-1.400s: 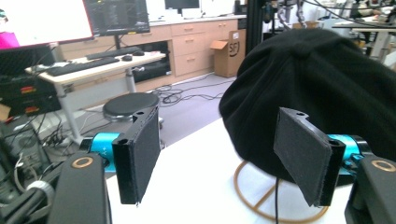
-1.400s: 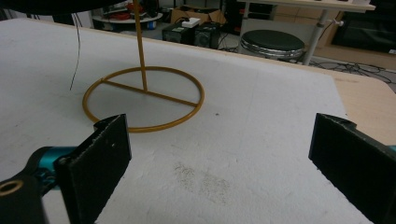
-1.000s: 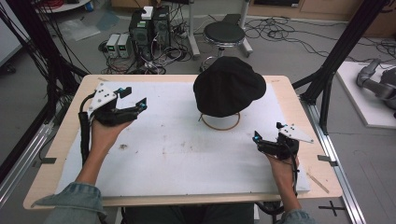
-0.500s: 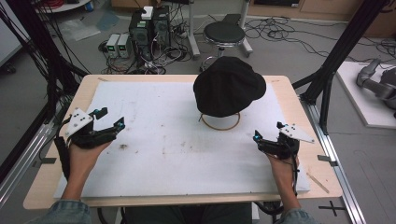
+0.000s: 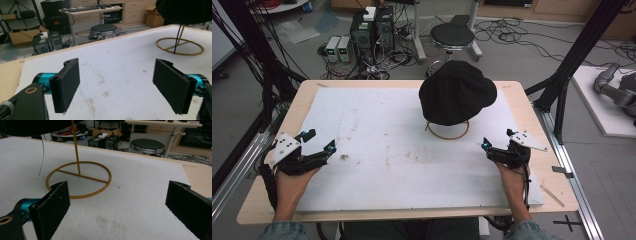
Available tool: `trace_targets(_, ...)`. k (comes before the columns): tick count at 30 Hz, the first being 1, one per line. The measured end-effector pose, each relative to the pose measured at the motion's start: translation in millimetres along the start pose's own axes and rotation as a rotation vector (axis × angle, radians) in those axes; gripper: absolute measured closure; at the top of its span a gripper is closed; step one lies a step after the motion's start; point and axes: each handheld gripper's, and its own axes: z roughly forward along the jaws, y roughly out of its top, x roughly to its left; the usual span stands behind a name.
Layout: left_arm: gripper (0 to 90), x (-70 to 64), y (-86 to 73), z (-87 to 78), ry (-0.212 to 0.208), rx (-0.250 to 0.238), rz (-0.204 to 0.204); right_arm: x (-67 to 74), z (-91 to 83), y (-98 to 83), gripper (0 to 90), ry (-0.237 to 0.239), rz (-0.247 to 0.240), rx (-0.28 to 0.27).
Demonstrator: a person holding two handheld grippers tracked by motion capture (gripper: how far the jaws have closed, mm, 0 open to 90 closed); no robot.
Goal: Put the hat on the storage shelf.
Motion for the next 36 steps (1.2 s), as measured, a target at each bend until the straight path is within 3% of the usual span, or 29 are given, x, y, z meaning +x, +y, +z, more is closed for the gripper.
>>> trace_targets(14, 20.5, 6.9, -17.4, -6.2, 0.004, 0.022, -0.013, 3.3, 1.9, 1.3, 5.3, -0.003, -0.016, -0.004)
trace_targets(36, 20.5, 9.4, -20.5, -2.0, 0.003, 0.027, -0.025, 5.0, 2.9, 1.3, 5.2, -0.004, -0.026, 0.006)
